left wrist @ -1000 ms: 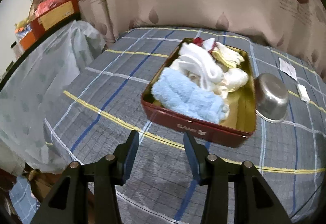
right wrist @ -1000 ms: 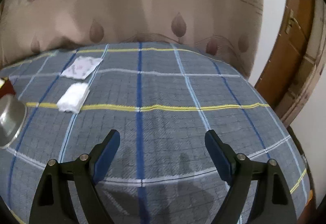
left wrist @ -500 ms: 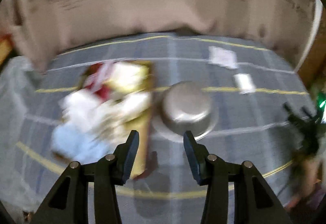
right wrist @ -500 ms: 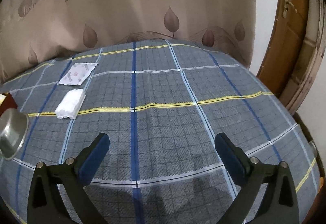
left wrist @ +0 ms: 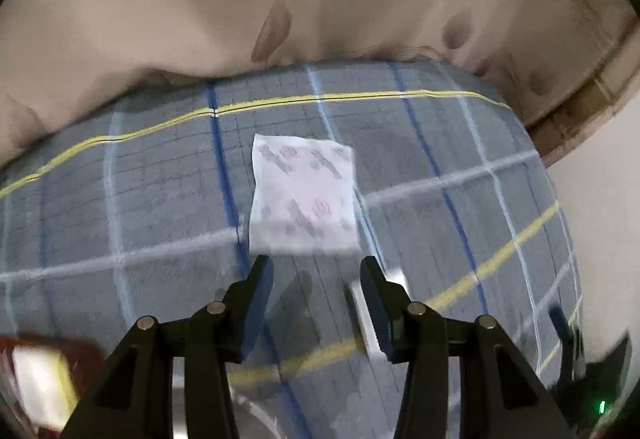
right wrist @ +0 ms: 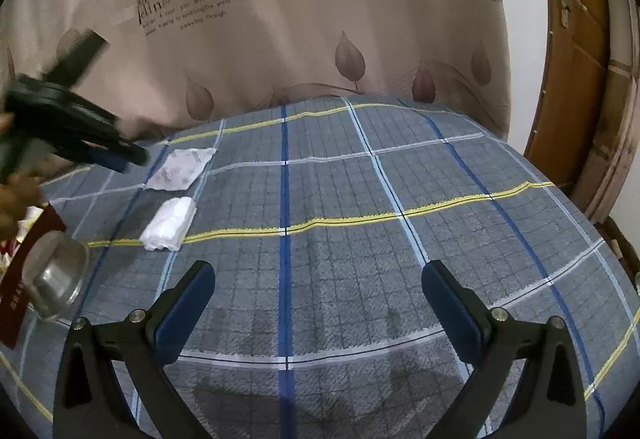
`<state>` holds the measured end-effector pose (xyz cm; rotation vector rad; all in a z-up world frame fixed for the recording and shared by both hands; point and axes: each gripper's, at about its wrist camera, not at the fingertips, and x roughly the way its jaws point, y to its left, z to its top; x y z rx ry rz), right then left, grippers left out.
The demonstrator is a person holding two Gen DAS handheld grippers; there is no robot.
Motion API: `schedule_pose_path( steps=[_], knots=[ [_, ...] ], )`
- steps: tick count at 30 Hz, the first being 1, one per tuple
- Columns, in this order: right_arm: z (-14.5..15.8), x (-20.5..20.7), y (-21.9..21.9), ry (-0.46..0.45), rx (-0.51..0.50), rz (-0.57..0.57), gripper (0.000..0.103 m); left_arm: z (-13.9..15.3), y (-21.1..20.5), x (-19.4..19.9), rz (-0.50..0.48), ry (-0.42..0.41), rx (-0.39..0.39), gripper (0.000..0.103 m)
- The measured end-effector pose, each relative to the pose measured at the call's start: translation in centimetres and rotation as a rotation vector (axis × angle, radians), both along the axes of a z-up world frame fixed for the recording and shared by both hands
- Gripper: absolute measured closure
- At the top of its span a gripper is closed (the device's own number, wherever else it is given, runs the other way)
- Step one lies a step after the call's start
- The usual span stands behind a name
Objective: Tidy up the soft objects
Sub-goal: 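Reach to the printed wet-wipe packet and grasp it with the left gripper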
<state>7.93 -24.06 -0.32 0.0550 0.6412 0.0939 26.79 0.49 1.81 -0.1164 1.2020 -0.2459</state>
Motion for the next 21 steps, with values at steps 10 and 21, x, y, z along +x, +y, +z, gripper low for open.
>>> schedule_pose_path(
  steps=[10,21],
  knots=[
    [0.3,-0.4,-0.4,-0.025,0.047,0.016,0.000,-4.0,1.5,5.7,0.078,0.079,-0.066,0.057],
    [0.2,-0.2,-0.6,-0.024,0.070,0.020,0.000,-4.8,-3.9,6.4,-0.009,0.058,0.035,0.037]
  ],
)
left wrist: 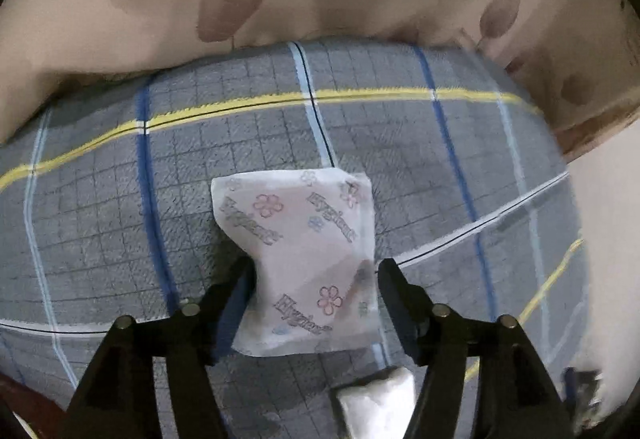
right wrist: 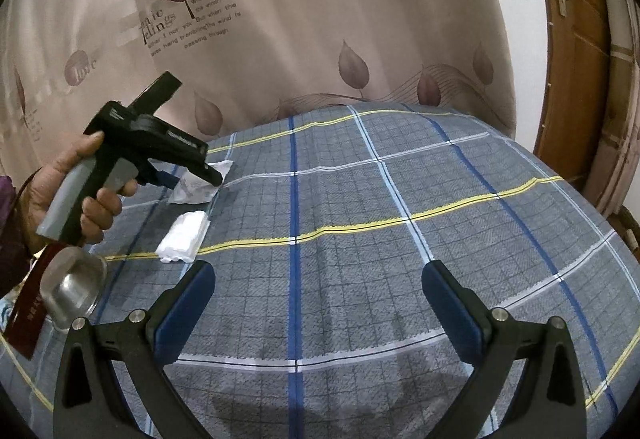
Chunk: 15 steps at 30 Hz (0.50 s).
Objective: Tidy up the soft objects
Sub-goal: 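Reach to the printed wet-wipe packet and grasp it with the left gripper, then carry the wet-wipe packet over the gold tray with the left gripper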
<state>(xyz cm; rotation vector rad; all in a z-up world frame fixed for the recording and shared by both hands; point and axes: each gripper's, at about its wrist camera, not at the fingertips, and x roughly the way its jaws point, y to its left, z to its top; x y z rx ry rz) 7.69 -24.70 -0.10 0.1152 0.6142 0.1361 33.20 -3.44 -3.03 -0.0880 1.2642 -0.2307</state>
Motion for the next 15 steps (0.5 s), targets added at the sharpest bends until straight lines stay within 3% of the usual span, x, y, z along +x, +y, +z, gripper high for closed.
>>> schedule_pose_path(
  steps=[1,2,4,5,7,13,15],
  knots=[
    [0.0,0.0,0.0,0.003,-0.001,0.000,0.000,-0.1,-0.6,-0.1,-0.011,-0.010,0.034,0.038],
    [0.0,0.1,0.0,0.005,-0.001,-0.001,0.000,-0.1,-0.8,-0.1,-0.018,-0.018,0.049,0.047],
    [0.0,0.1,-0.1,0.008,0.002,-0.005,0.000,-0.1,-1.2,-0.4,-0.037,-0.052,0.115,0.077],
    [0.0,0.1,-0.1,0.009,0.002,-0.006,0.000,0.0,-1.1,-0.5,-0.048,-0.057,0.102,0.086],
    [0.0,0.2,-0.1,0.012,0.001,-0.008,0.000,0.0,-0.1,-0.5,-0.012,-0.039,0.045,0.089],
    [-0.1,0.3,-0.3,0.022,0.007,-0.013,0.000,1.8,4.3,-3.1,0.097,-0.128,0.036,0.090],
    [-0.1,0.4,-0.2,0.027,0.003,-0.013,0.000,2.9,6.1,-4.5,0.126,-0.156,0.069,0.090]
  ],
)
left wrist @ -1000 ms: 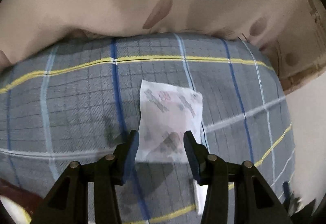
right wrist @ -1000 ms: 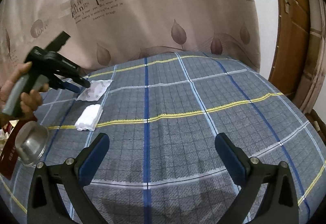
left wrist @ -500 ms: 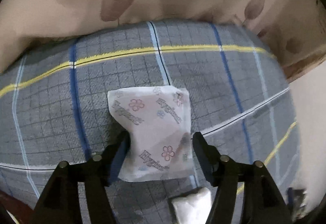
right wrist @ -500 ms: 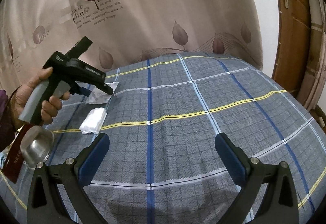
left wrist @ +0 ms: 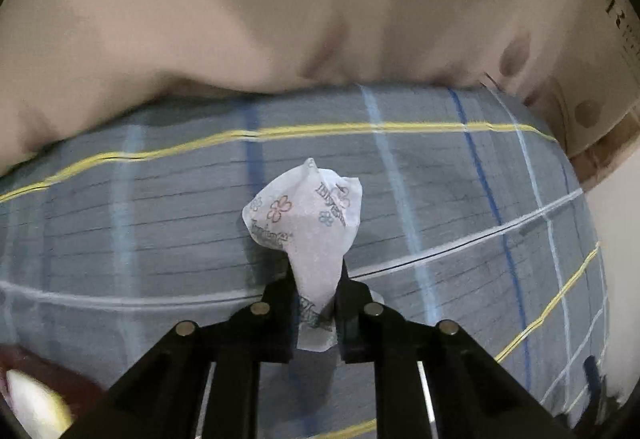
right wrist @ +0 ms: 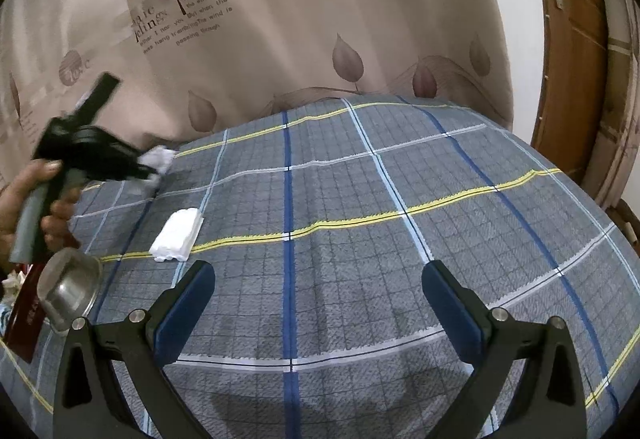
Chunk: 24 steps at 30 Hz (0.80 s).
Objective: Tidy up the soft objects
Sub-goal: 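Carry the wet-wipe packet over the gold tray with the left gripper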
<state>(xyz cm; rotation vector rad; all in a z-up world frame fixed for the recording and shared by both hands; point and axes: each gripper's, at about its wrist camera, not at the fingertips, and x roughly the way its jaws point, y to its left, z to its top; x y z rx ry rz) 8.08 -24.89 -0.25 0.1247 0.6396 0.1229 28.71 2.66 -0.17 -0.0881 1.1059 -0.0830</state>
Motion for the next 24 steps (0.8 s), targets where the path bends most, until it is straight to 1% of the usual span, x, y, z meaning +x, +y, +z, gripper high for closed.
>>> schedule_pose_path(
  steps=[2,4,7,11,15,17,19,21,24],
  knots=[
    [0.0,0.0,0.0,0.000,-0.003,-0.002,0.000,0.7,1.8,-1.1,0.013,-0.005,0.013,0.089],
    [0.0,0.0,0.1,0.002,-0.008,-0.005,0.000,1.2,4.3,-2.3,0.057,-0.005,0.044,0.089],
    [0.0,0.2,0.1,0.012,-0.014,-0.006,0.000,2.0,7.6,-4.0,0.112,0.003,0.068,0.089],
    [-0.1,0.4,0.2,0.025,-0.026,-0.009,0.000,3.1,11.4,-7.5,0.160,-0.022,0.076,0.089],
    [-0.3,0.7,0.3,0.043,-0.037,-0.008,0.000,4.1,13.0,-10.7,0.191,-0.061,0.084,0.089],
    [-0.4,0.8,0.3,0.049,-0.042,-0.009,0.000,4.4,13.9,-12.9,0.197,-0.076,0.079,0.089],
    [-0.5,0.9,0.4,0.055,-0.050,-0.013,0.000,4.8,14.4,-15.0,0.214,-0.085,0.095,0.089],
    [-0.5,1.0,0.6,0.062,-0.058,-0.013,0.000,5.3,14.8,-17.2,0.219,-0.106,0.073,0.089],
    [-0.4,0.9,0.6,0.051,-0.049,-0.004,0.000,6.1,15.2,-20.9,0.247,-0.143,0.061,0.089]
  ],
)
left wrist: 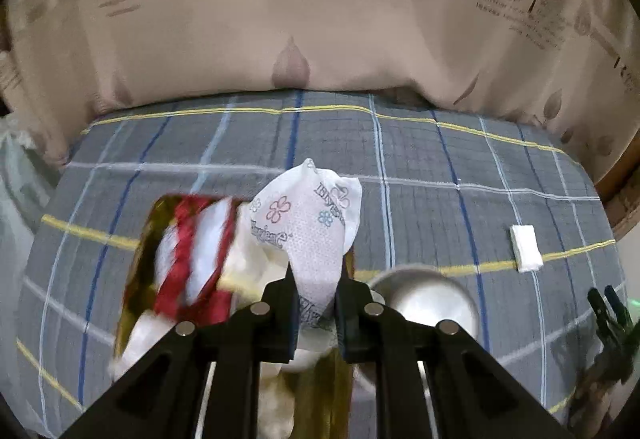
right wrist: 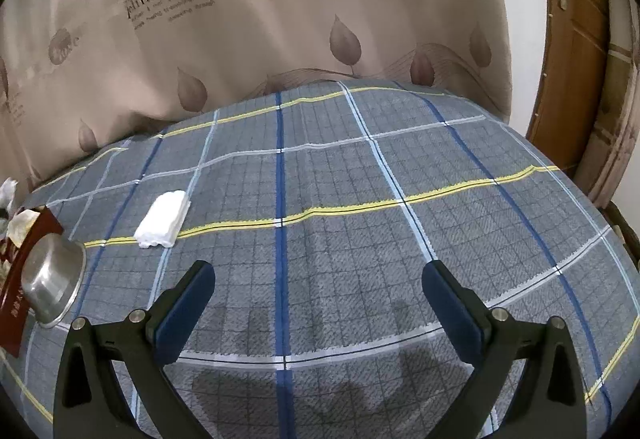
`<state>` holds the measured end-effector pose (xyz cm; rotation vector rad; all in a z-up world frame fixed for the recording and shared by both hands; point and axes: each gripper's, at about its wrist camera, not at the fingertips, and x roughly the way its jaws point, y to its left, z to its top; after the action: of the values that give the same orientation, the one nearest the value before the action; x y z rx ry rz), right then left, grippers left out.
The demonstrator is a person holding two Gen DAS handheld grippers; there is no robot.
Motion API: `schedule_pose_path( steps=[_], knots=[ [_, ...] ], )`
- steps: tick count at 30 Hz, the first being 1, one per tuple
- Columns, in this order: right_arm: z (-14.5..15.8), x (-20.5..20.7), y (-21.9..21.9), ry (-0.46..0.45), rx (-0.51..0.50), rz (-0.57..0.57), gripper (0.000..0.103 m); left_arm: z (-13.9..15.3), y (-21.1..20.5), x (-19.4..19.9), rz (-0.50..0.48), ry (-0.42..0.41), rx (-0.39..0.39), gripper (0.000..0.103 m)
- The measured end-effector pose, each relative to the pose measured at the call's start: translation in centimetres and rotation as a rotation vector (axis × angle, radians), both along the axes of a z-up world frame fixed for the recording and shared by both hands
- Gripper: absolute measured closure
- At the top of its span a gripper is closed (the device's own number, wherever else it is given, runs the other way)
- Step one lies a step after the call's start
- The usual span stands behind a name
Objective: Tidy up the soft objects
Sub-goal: 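Carry the wet-wipe packet over the gold tray with the left gripper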
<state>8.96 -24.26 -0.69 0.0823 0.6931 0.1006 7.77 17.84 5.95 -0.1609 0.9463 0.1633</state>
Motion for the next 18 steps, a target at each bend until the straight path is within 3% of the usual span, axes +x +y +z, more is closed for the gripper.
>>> schedule_pose_path(
  steps=[5,8,13,17,18],
  knots=[
    [-0.2,0.2,0.8,0.010,-0.008,0.050,0.002,0.1,0.7,-4.4,0.049,-0.002,-0.023,0.089],
    [-0.5,0.6,2.0,0.036,-0.045,0.084,0.024,0.1,1.1,-6.9,0.096,-0.020,-0.020,0.089],
    [0.7,1.7,5.1,0.075,0.004,0.173,0.025,0.3,2.0,-10.2,0.166,-0.053,-0.056,0.089],
    [1.6,3.9,10.0,0.132,-0.059,0.252,0.025,0.5,2.7,-11.7,0.202,-0.069,-0.069,0.089],
    [1.6,4.6,10.9,0.150,-0.057,0.265,0.030,0.6,2.7,-12.0,0.208,-0.074,-0.061,0.089]
  ],
)
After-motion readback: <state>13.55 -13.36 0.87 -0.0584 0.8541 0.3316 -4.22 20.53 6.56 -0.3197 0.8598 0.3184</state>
